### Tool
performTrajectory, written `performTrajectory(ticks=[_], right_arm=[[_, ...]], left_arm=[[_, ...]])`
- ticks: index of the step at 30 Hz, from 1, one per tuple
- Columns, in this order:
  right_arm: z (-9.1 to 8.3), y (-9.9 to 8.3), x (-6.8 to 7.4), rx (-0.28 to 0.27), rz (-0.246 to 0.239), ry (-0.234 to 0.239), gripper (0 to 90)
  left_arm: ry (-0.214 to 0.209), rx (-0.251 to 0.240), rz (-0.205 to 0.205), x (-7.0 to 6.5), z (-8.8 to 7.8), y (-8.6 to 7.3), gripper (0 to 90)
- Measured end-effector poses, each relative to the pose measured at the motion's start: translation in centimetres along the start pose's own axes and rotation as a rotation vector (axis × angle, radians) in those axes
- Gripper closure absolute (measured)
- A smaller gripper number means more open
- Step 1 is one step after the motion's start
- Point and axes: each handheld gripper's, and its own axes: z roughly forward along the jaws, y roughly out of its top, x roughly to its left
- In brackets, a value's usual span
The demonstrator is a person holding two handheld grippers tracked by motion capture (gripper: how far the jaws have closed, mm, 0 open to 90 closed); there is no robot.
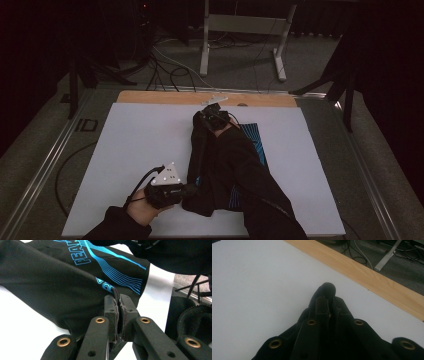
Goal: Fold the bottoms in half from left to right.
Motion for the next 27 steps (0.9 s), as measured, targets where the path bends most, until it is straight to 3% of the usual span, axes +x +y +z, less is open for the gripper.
performTrajectory(ticks=[15, 27], right_arm=[[-1.6, -1.2, -1.9, -0.002, 0.024, -0.027, 84.4], [-2.7, -2.0, -3.5, -0.004, 0.031, -0.042, 84.3]], left_arm=[[-0.033, -0.003, 0.035, -0.7, 1.4, 1.7, 86.8], [-0.068, 0.017, 0.07, -1.4, 3.4, 3.1, 86.7]])
